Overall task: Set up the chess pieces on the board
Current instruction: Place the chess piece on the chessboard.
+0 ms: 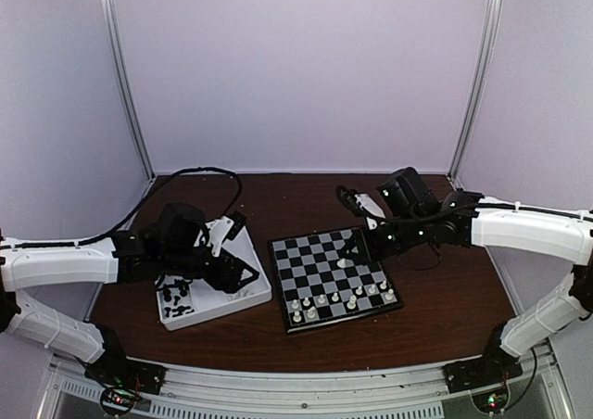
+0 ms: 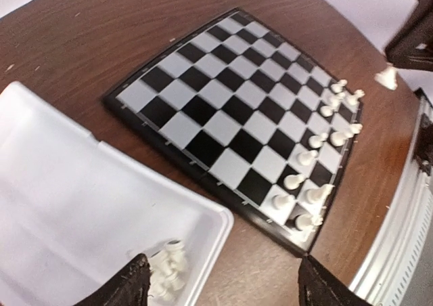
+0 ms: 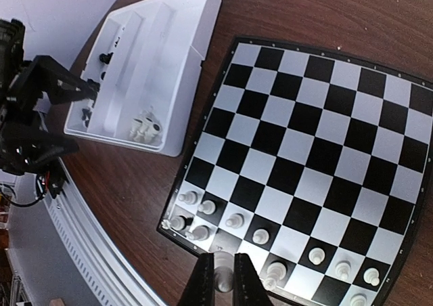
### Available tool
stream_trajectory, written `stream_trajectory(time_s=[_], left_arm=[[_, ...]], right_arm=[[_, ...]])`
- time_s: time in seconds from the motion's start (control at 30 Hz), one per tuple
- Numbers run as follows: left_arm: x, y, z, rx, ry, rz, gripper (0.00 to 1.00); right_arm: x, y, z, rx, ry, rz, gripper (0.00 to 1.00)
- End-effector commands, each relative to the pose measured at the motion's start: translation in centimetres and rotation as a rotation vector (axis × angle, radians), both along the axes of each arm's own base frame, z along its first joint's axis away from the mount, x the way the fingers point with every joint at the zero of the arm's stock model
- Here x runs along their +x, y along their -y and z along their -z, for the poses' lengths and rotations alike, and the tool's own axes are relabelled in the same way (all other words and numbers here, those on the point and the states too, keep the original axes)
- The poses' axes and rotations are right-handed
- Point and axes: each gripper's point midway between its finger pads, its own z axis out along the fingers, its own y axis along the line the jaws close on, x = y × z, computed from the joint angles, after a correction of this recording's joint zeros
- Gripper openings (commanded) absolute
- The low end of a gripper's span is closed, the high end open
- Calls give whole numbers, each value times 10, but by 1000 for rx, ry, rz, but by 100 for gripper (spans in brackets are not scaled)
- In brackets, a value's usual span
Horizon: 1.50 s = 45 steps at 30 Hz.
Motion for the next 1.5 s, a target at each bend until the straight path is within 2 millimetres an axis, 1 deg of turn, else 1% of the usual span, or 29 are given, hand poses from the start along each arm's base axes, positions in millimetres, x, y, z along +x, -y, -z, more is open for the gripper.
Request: stream_trajectory(time_s=[0.0,0.07,0.17,0.4,0.6,0.7,0.87,0.97,1.23,1.33,1.4,1.47], left_arm=[[26,-50,18,170,-29,-298,75],[29,-61,24,235,-42,-354,75],[30,-67,29,283,-61,-379,75],[28,-65,43,341,-115,-369,73],[26,-60,50,369,-149,-331,69],[25,-56,51,369,-154,-317,68],[26,-54,49,364,-151,-307,68],[26,-52,50,363,-154,-299,67],[25,-49,53,358,-169,-292,66],[25,-48,53,357,-171,-293,66],[25,-47,53,353,-173,-290,66],[25,-46,54,353,-178,-286,66]], right_arm=[[-8,9,14,-82,50,10,4],[-12,6,19,-94,58,6,4],[-20,0,27,-122,77,-4,3],[-34,-14,45,-168,133,-7,3],[-39,-16,61,-238,184,2,3],[-39,-13,66,-250,183,24,3],[-34,1,58,-263,219,76,2],[-33,6,54,-268,238,84,3],[-33,15,57,-295,233,108,1],[-34,13,53,-268,238,100,2],[-38,6,53,-244,230,65,3],[-42,-2,57,-229,211,23,3]])
